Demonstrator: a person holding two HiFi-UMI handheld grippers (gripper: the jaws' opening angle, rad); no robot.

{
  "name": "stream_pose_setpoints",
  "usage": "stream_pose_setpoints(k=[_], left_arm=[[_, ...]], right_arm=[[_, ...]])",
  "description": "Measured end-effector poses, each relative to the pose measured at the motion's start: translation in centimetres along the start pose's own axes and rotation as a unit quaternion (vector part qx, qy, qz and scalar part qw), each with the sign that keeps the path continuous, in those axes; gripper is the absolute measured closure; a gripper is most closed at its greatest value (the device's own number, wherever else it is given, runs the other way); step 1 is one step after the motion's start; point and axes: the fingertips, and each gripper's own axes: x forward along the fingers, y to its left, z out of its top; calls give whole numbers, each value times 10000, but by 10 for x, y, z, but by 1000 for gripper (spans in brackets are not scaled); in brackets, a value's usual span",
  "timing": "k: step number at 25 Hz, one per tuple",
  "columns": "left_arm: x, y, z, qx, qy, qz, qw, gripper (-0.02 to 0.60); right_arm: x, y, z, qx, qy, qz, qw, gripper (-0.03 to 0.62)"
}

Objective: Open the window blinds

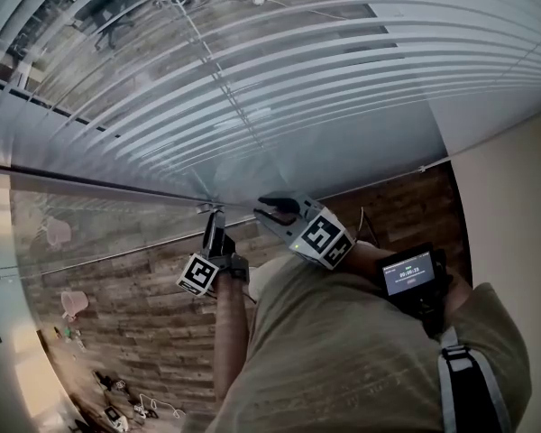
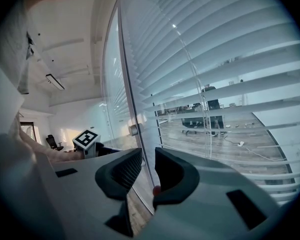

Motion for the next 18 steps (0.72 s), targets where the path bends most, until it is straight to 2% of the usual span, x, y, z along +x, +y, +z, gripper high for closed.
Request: stream_pose_setpoints(k=[3,7,10,13,16,18], left_arm=[[-16,-12,7,171,-235,35,9996,426],[-26,-46,19,157,-432,-351,9983,422],[-22,-67,20,58,-513,-508,9974,414],[-16,-79,24,-45,-521,-608,9968,411],[-16,-81,31,22,-484,-641,9968,411],[-18,-77,33,56,-482,-620,9969,411]], right_arm=[[-1,3,-9,31,35,82,10000,503],[-2,10,-8,36,68,174,9998,503],[-5,8,-2,311,-43,191,9993,503],[2,24,16,666,-142,520,9963,503],[7,44,39,1190,-373,908,9880,503],[7,49,43,1236,-460,989,9863,503]])
